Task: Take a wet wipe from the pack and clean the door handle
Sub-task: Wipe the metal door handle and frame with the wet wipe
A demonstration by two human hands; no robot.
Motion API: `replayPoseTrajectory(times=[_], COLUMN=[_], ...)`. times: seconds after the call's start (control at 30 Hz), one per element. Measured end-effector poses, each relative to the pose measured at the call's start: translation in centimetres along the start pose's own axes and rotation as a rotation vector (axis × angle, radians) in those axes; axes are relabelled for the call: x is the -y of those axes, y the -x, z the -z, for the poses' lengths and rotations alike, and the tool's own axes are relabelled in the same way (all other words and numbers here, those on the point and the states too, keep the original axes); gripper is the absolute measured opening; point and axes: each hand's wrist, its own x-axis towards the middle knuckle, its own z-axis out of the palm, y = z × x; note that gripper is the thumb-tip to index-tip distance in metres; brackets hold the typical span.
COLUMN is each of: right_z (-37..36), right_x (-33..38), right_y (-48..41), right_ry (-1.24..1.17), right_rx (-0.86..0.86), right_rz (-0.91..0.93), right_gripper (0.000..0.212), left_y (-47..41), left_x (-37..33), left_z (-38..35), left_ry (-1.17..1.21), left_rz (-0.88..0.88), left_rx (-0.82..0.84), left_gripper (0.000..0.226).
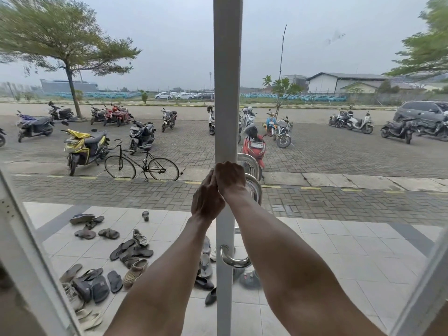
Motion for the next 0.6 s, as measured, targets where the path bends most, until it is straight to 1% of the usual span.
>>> replayPoseTrajectory(times=[0.13,0.17,0.23,0.4,0.5,0.6], right_z=[0.1,0.0,0.0,0.5,0.5,-0.1], right_x=[-0.8,-1.2,-2.3,-3.5,-3.1,-2.2], right_y=[0.6,0.9,1.6,2.9,2.9,2.5], right_ry=[-0.013,-0.019,-0.029,-0.059,-0.062,0.048], right_rx=[-0.016,-0.031,-0.071,-0.116,-0.129,-0.113], right_rz=[0.031,0.036,0.045,-0.002,-0.011,0.026], right_gripper=[0.008,0.008,0.015,0.006,0.008,0.021], left_y=[-0.9,-1.1,-1.1,-0.3,-0.7,-1.0], left_x=[0.4,0.4,0.0,-0.8,-0.1,0.5], left_z=[-0.1,-0.4,-0.8,-0.6,0.6,1.4], left_ry=[-0.07,-0.088,-0.108,0.011,0.043,0.018], left_rz=[-0.05,-0.045,-0.013,0.038,0.068,0.051], left_rx=[0.032,0.038,0.038,0.015,0.029,0.034], left_gripper=[0.064,0.066,0.073,0.085,0.086,0.084])
